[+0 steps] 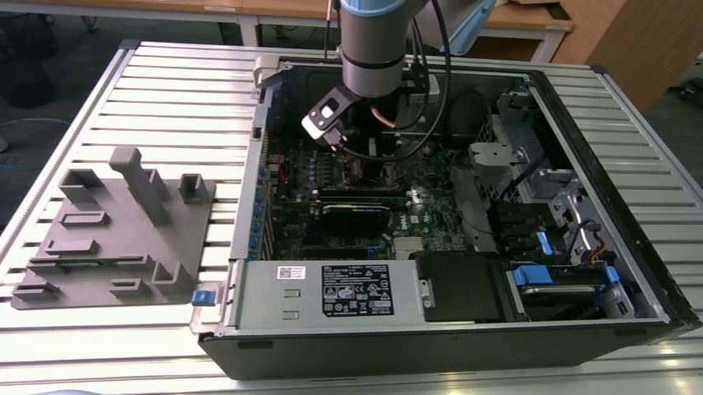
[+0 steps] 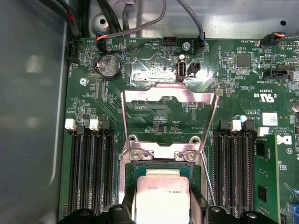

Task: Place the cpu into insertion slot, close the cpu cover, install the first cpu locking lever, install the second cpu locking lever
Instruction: 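Place the cpu into insertion slot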

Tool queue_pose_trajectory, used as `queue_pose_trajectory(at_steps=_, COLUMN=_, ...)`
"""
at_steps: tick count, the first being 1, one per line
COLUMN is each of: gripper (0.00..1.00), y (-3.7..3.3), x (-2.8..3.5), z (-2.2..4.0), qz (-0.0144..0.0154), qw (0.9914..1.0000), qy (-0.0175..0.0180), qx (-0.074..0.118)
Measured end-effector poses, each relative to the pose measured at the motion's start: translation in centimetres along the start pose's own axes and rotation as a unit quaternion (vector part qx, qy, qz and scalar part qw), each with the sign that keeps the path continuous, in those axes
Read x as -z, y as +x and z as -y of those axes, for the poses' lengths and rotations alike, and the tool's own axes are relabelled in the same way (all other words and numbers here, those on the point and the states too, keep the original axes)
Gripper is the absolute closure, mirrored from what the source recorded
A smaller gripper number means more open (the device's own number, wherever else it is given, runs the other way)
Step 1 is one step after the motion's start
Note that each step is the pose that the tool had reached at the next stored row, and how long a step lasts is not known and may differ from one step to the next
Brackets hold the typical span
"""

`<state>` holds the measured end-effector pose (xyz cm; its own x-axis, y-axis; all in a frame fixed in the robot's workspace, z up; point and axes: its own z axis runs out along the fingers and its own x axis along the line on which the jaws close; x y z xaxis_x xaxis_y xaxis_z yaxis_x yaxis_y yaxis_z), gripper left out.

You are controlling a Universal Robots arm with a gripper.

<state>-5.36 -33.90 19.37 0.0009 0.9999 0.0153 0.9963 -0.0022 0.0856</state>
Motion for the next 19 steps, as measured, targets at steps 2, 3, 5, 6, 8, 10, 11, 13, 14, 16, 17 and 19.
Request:
queue_pose_trajectory(at_steps=2, gripper=0.46, y=0.00, x=-0.05, z=0.01, qz=0.0001, qw=1.00000, qy=0.0001, qx=0.000)
queue_pose_trajectory(at_steps=3, gripper=0.46, y=0.00, x=-0.06, z=0.02, qz=0.0001, qw=1.00000, qy=0.0001, qx=0.000)
queue_pose_trajectory(at_steps=5, gripper=0.46, y=0.00, x=-0.06, z=0.02, qz=0.0002, qw=1.00000, qy=0.0001, qx=0.000)
queue_pose_trajectory(at_steps=6, gripper=0.46, y=0.00, x=-0.07, z=0.02, qz=0.0000, qw=1.00000, qy=0.0001, qx=0.000)
queue_pose_trajectory(at_steps=8, gripper=0.46, y=0.00, x=-0.07, z=0.02, qz=0.0001, qw=1.00000, qy=0.0001, qx=0.000)
queue_pose_trajectory(at_steps=10, gripper=0.46, y=0.00, x=-0.08, z=0.00, qz=0.0000, qw=1.00000, qy=0.0001, qx=0.000)
queue_pose_trajectory(at_steps=11, gripper=0.46, y=0.00, x=-0.08, z=-0.02, qz=0.0000, qw=1.00000, qy=0.0000, qx=0.000)
queue_pose_trajectory(at_steps=13, gripper=0.46, y=0.00, x=-0.08, z=-0.03, qz=-0.0004, qw=1.00000, qy=0.0000, qx=0.000)
queue_pose_trajectory(at_steps=14, gripper=0.46, y=0.00, x=-0.06, z=-0.04, qz=-0.0009, qw=1.00000, qy=0.0000, qx=0.000)
queue_pose_trajectory(at_steps=16, gripper=0.46, y=0.01, x=0.01, z=-0.04, qz=-0.0013, qw=1.00000, qy=0.0000, qx=0.000)
queue_pose_trajectory(at_steps=17, gripper=0.46, y=0.01, x=0.03, z=-0.04, qz=-0.0013, qw=1.00000, qy=0.0000, qx=0.000)
queue_pose_trajectory(at_steps=19, gripper=0.46, y=0.00, x=0.04, z=-0.04, qz=-0.0013, qw=1.00000, qy=0.0000, qx=0.000)
